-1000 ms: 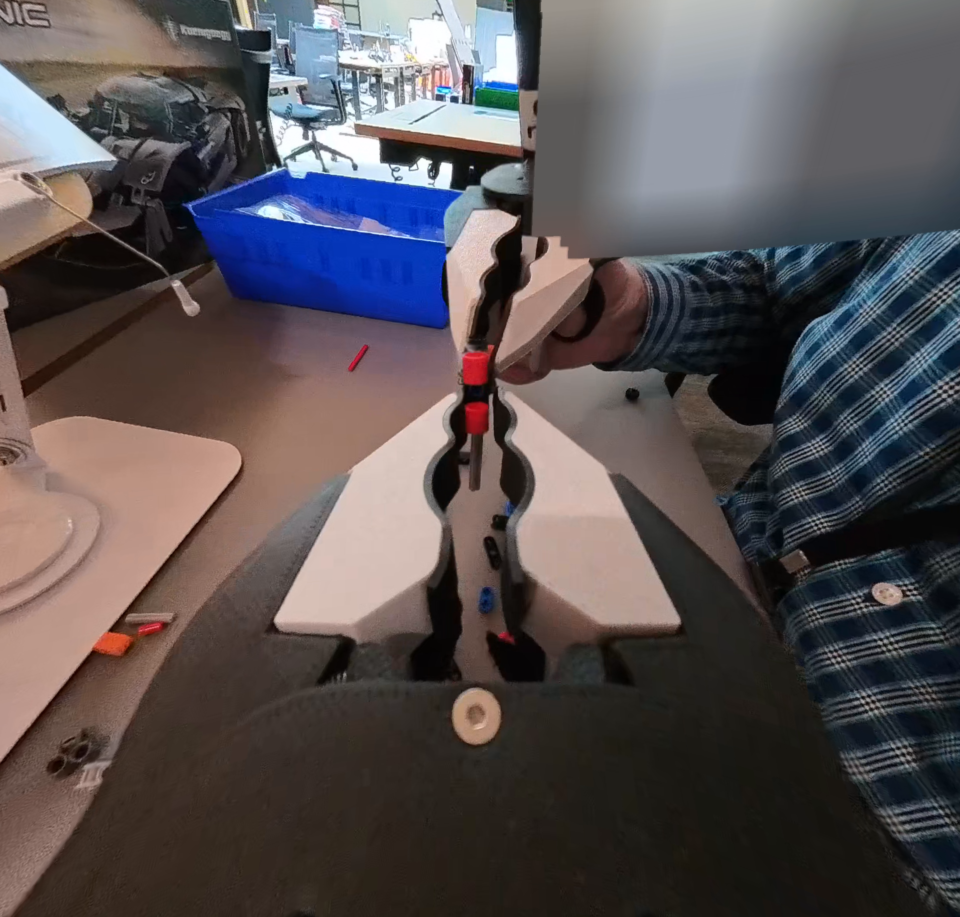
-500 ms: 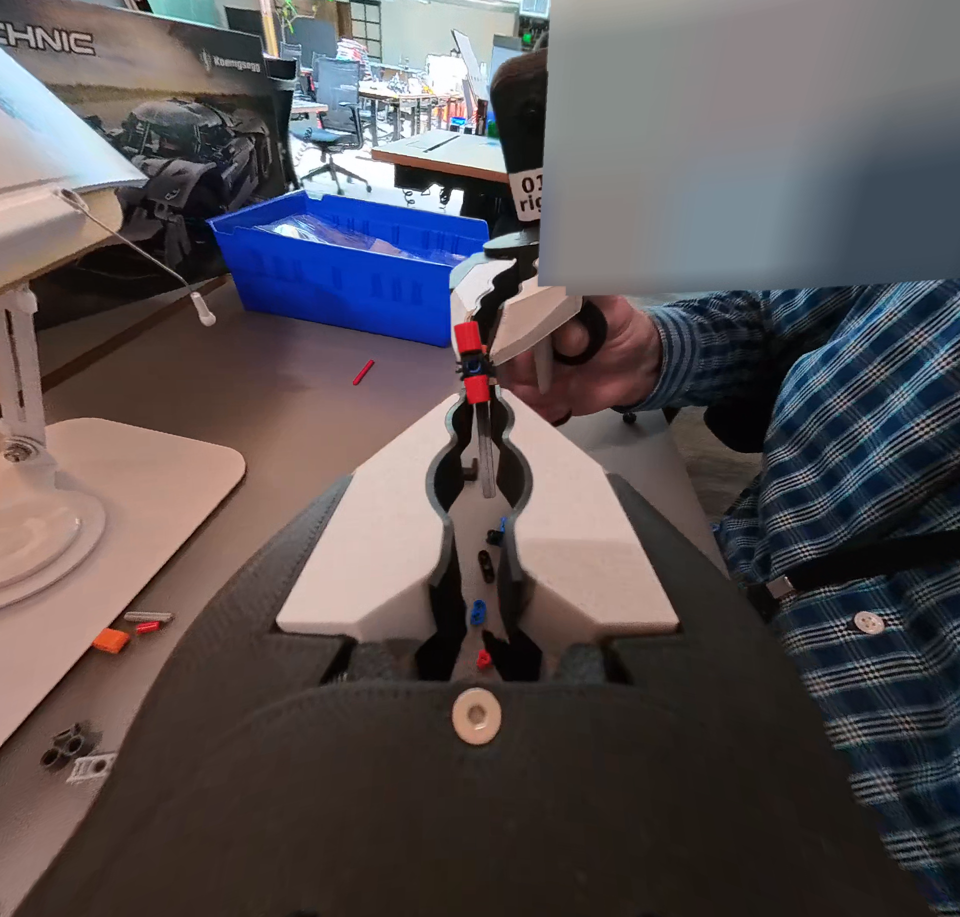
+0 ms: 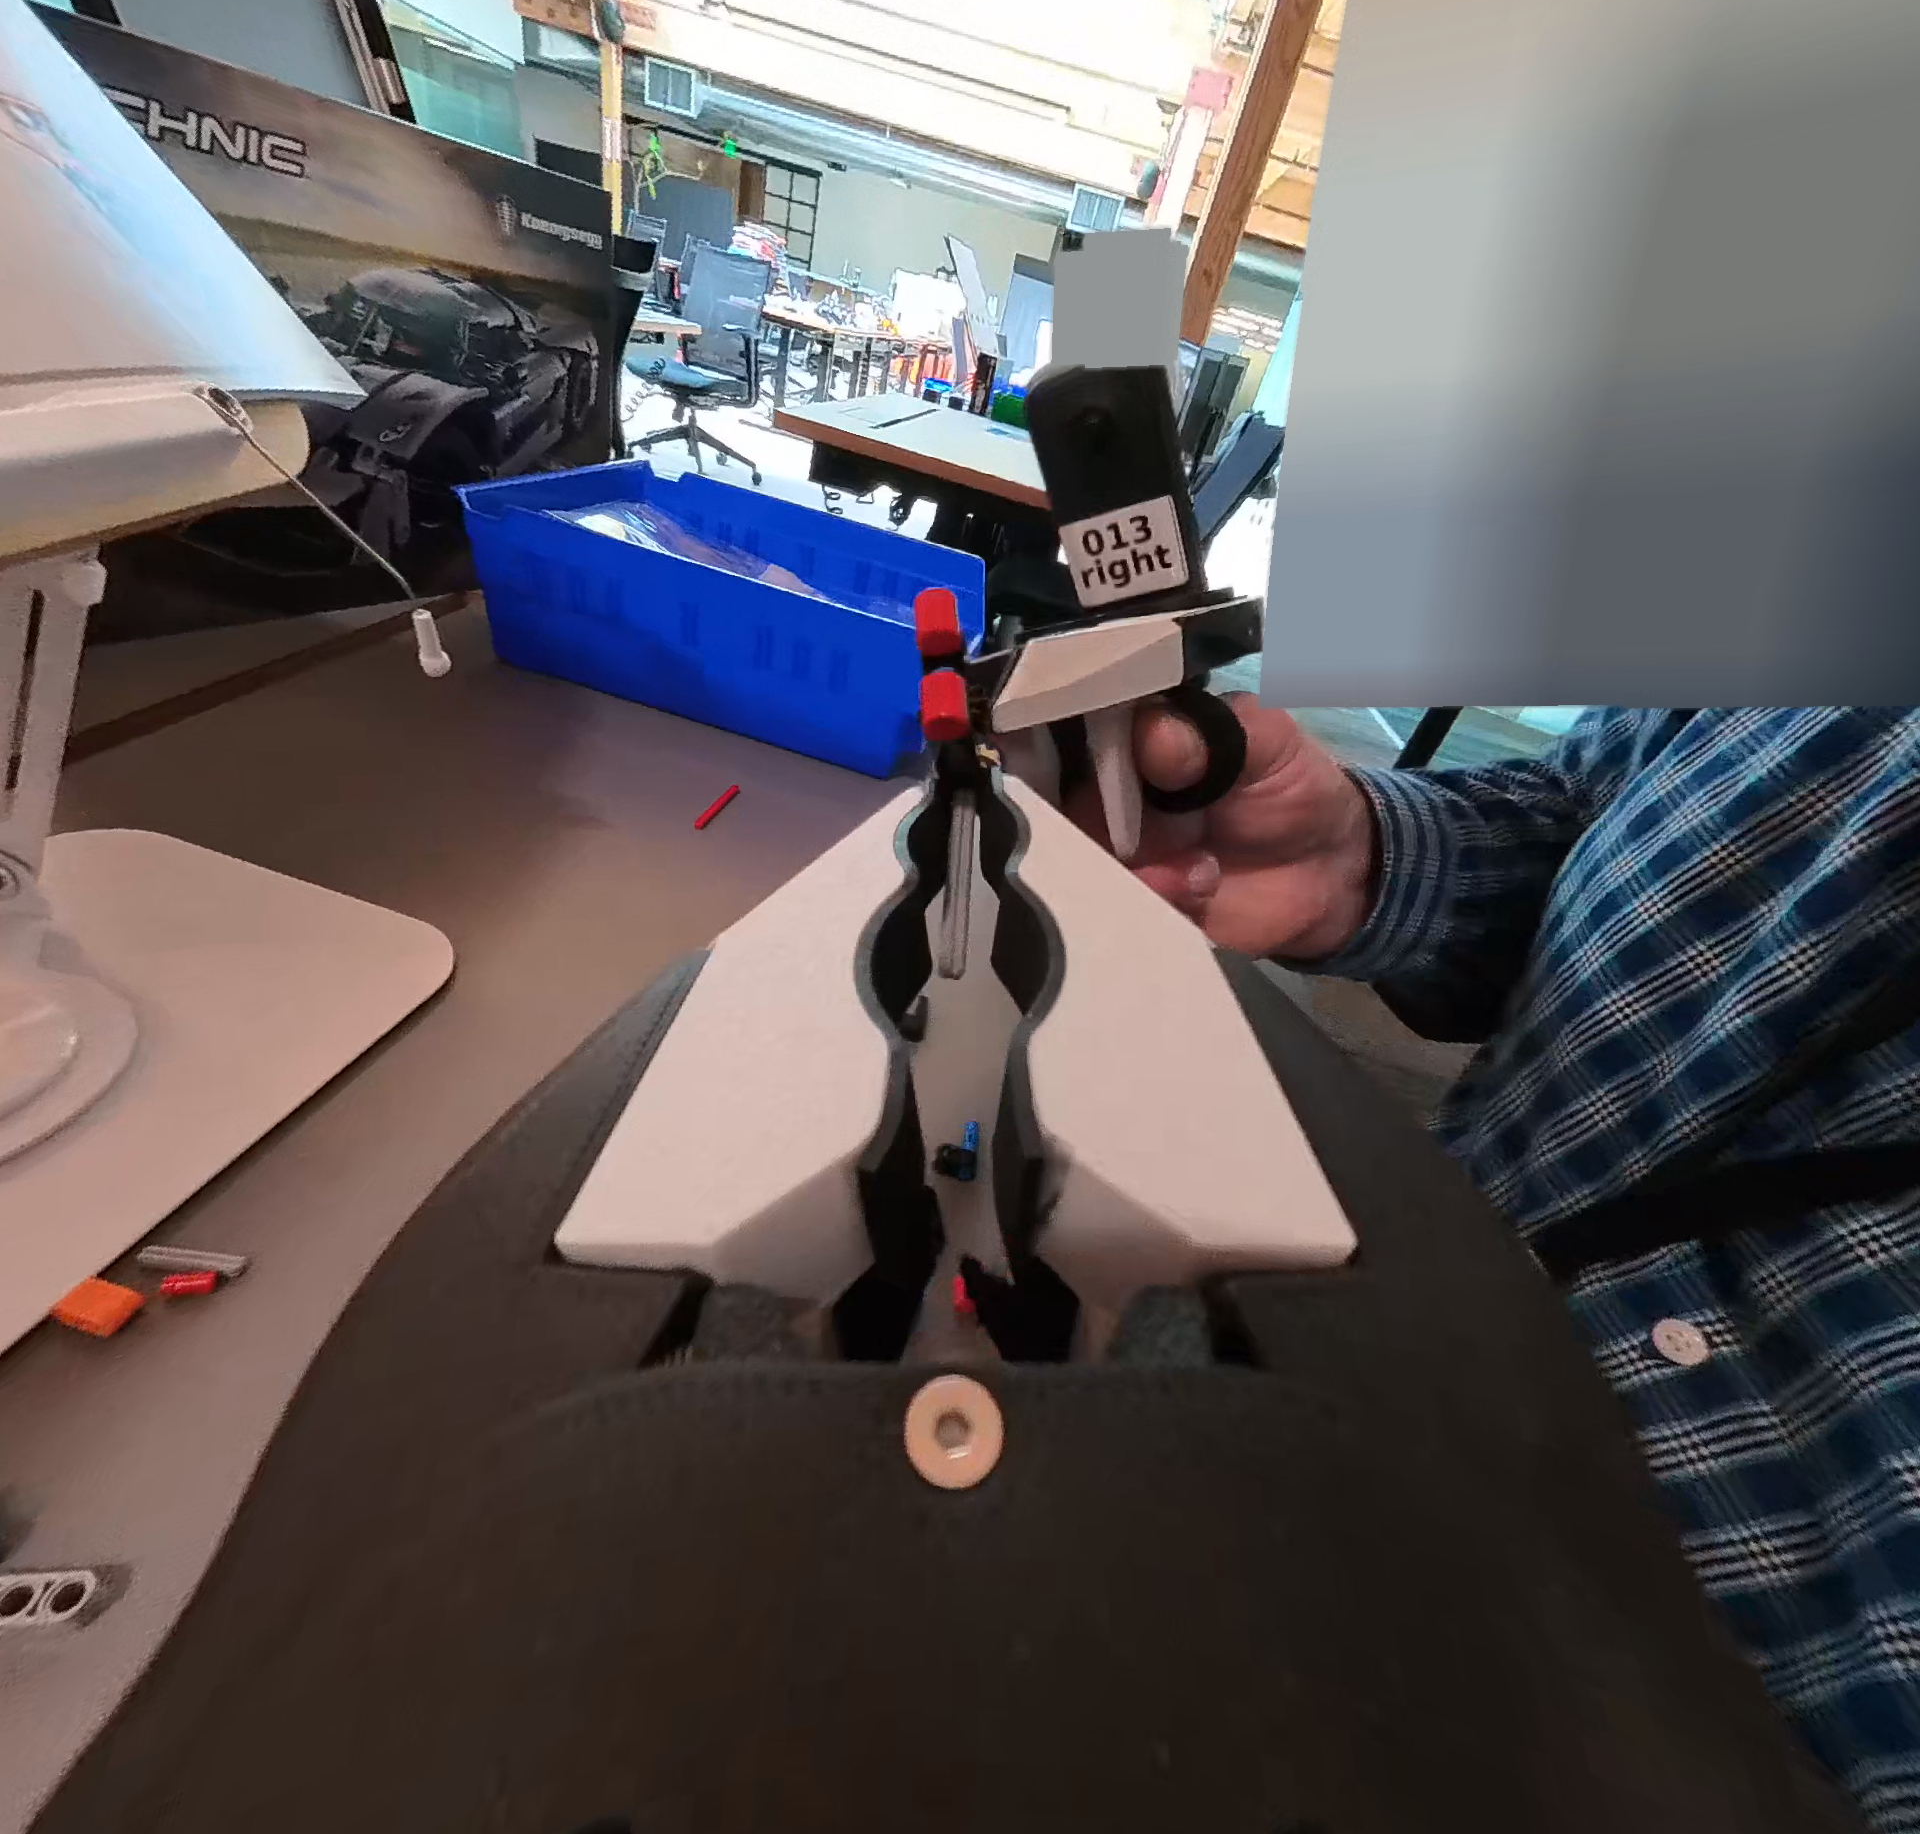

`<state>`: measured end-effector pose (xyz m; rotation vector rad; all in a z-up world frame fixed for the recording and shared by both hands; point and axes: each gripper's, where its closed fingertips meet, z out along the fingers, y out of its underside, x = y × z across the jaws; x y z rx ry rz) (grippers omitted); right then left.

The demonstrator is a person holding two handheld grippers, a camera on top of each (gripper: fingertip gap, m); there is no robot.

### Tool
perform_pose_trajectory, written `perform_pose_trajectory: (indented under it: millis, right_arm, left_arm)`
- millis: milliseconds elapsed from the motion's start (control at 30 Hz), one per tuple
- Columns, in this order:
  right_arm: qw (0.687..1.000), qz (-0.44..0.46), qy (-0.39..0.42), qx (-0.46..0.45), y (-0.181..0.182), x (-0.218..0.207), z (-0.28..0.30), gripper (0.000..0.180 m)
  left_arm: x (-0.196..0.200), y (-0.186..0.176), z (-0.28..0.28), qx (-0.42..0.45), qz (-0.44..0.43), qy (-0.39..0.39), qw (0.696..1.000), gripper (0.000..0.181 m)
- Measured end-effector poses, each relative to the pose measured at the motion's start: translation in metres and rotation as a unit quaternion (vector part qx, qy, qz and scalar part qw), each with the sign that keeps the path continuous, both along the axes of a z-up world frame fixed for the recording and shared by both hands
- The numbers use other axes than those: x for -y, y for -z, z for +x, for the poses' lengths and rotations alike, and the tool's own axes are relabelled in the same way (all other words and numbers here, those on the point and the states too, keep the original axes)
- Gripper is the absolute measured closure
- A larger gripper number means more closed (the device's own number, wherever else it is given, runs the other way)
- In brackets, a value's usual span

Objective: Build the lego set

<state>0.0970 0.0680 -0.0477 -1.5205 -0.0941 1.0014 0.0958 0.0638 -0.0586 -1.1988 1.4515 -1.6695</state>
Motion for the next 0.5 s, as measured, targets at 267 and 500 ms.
perform_pose_trajectory:
  millis: [267,500]
  right_arm:
    - [1.0,0.011,-0.019,0.021,0.002,0.009,0.007,0.178]
    - [1.0,0.0,-0.02,-0.011,0.009,0.01,0.007,0.177]
  left_arm:
    - [0.005,0.0,-0.003,0.006,0.023,0.015,1.0,0.18]
    - [0.005,0.006,-0.002,-0.009,0.035,0.023,0.999,0.18]
